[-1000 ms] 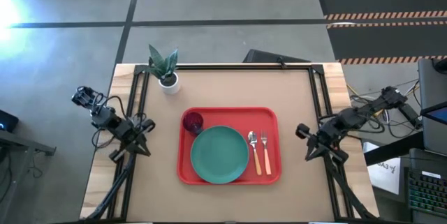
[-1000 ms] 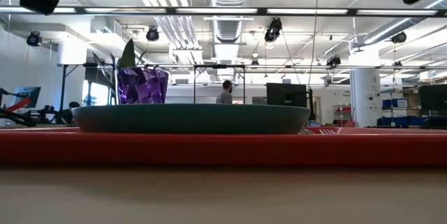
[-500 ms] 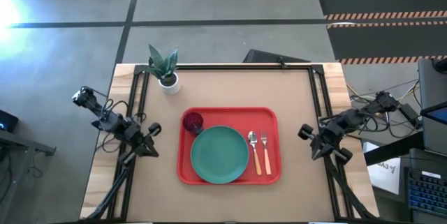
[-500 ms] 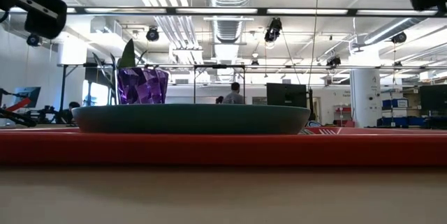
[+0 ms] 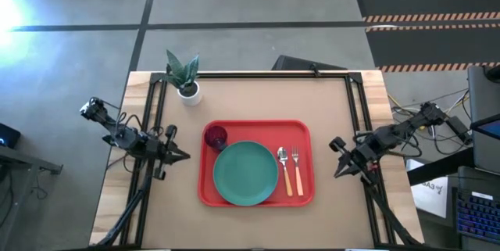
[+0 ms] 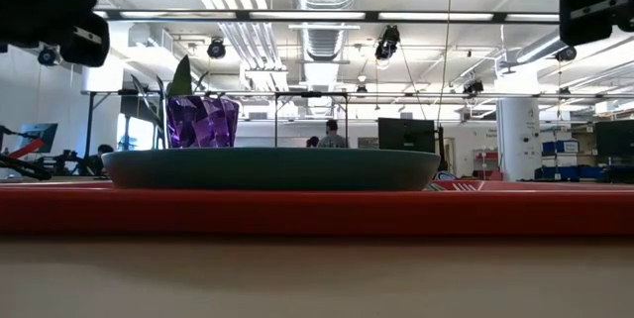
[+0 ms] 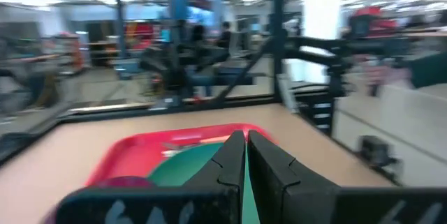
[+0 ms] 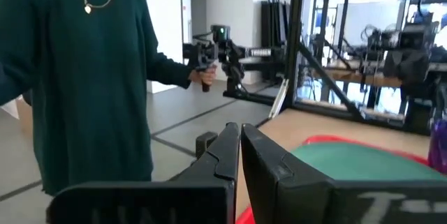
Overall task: Pick and place plate/cup/fork/spoon on tray
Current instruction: Return to Home Position
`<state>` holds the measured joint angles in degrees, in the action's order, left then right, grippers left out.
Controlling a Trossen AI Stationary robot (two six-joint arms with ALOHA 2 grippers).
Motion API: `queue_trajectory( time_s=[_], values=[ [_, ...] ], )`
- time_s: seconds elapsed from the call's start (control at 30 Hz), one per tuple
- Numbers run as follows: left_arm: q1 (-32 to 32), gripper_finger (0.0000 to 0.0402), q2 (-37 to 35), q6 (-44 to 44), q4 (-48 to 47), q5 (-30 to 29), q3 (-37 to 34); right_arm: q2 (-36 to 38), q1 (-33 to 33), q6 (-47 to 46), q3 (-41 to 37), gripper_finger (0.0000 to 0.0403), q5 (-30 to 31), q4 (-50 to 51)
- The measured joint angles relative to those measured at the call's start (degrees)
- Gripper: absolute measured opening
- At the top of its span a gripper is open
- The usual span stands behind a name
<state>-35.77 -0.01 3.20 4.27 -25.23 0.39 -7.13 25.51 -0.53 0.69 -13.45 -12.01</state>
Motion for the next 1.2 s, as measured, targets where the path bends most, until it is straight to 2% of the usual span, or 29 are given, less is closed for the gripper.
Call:
queue_trajectory(
  time_s=[0.17, 0.33, 0.4, 0.5, 0.67, 0.87, 1.0, 1.2],
  values=[
    [3.41, 0.0, 0.0, 1.98, -0.01, -5.15, -0.05, 0.4, -2.04, -0.88, 0.0, 0.0009, 0.0, 0.63],
    [9.28, 0.0, 0.0, 3.72, 0.13, -5.24, -0.05, 2.95, -7.83, 0.6, -0.02, 0.0009, -0.28, 1.63],
    [12.04, 0.0, 0.0, 3.87, 0.25, -4.85, -0.08, 4.6, -11.2, 1.23, -0.02, 0.0009, -2.12, 3.53],
    [16.04, 0.0, 0.0, 5.59, 1.47, -1.4, -0.1, 7.1, -16.65, 1.27, -0.02, 0.0009, -7.05, 5.73],
    [22.1, 0.0, 0.0, 6.17, 2.54, 5.37, -0.11, 6.86, -25.45, -0.02, -0.04, 0.0009, -13.43, 7.58],
    [26.45, 0.0, 0.0, 4.19, 2.36, 7.82, -0.12, 6.93, -33.31, -0.99, -0.07, 0.0009, -19.42, 7.91],
    [27.08, 0.0, 0.0, 1.32, 0.61, 11.91, -0.12, 6.37, -35.11, -2.36, -0.07, 0.0009, -20.04, 7.99],
    [27.08, 0.0, 0.62, -2.87, -0.58, 13.48, -0.14, 3.11, -35.05, -1.92, -0.07, 0.0009, -18.81, 8.13]
  ],
)
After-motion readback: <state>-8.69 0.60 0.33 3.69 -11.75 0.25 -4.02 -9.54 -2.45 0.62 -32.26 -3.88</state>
